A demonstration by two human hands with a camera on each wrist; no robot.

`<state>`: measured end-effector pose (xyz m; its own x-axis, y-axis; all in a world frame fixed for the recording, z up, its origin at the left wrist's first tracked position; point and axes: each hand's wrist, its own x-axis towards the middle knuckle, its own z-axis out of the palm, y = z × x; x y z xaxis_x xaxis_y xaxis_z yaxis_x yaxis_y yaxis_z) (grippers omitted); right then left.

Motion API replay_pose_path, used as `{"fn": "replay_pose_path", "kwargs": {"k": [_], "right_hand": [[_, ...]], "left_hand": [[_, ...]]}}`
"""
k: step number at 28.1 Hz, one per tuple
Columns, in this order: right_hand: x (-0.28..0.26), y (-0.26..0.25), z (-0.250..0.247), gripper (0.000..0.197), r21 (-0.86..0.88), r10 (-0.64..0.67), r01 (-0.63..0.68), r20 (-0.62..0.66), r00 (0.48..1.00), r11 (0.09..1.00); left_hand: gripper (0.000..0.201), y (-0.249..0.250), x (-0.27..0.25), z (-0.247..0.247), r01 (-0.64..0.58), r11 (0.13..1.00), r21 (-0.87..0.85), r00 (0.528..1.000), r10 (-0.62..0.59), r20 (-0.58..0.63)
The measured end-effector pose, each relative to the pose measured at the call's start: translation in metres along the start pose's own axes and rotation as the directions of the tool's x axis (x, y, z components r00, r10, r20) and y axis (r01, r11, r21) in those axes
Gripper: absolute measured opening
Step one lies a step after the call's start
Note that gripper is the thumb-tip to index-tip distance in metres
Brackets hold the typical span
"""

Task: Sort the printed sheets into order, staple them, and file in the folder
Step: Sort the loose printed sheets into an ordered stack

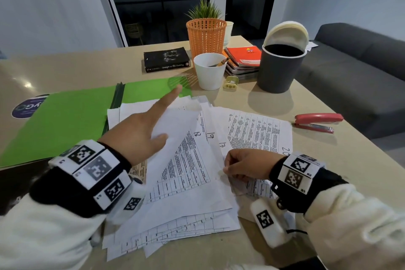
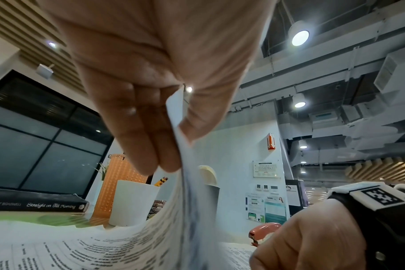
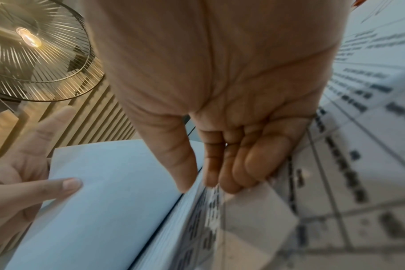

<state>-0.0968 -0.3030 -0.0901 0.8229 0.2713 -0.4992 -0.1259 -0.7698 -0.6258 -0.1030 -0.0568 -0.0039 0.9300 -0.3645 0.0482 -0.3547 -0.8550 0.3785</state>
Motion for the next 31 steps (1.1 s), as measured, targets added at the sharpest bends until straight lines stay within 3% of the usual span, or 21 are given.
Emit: {"fn": "replay_pose_path", "kwargs": {"k": [2,7,11,14,18,22,28,31], "right_hand": [[0.0,0.0,-0.001,0.012,-0.005,-0.007,0.007,-0.012,1.0,1.0],[0.001,0.002,-0.002,0.052,-0.027,-0.014,0.013,-0.017,1.0,1.0],[0.0,0.002,-0.001,0.071,-0.007,-0.013,0.012,-0.051,0.999,1.0],[0.0,0.001,-0.002,0.057,-0.023,-0.019,0.018,-0.038,0.999,1.0],[0.001,-0.001,-0.002,0.035,0.098,0.017,-0.016,-0.012,1.0,0.995],[0.004,-0.006,-0.002,0.029,0.17,0.052,-0.053,0.007,0.999,0.984],[0.009,-0.017,-0.001,0.018,0.12,0.054,-0.055,0.018,0.998,0.991],[0.011,-0.022,0.0,0.026,0.109,0.059,-0.062,0.03,0.998,0.992]], "left_hand": [[0.082,0.001,-0.003,0.0,-0.041,0.999,0.01,0.999,0.041,0.012],[0.049,-0.013,-0.003,0.008,-0.077,0.996,-0.052,0.997,0.077,-0.003],[0.041,-0.02,-0.003,0.012,-0.089,0.994,-0.059,0.994,0.085,-0.066],[0.04,-0.02,-0.004,0.011,-0.086,0.994,-0.068,0.993,0.079,-0.091],[0.041,-0.02,-0.007,0.008,-0.071,0.993,-0.09,0.993,0.062,-0.097],[0.034,-0.021,-0.01,0.007,-0.024,0.995,-0.097,0.995,0.014,-0.101],[0.036,-0.021,-0.014,0.012,-0.046,0.991,-0.127,0.997,0.038,-0.065],[0.031,-0.018,-0.016,0.015,-0.041,0.993,-0.114,0.998,0.035,-0.053]]}}
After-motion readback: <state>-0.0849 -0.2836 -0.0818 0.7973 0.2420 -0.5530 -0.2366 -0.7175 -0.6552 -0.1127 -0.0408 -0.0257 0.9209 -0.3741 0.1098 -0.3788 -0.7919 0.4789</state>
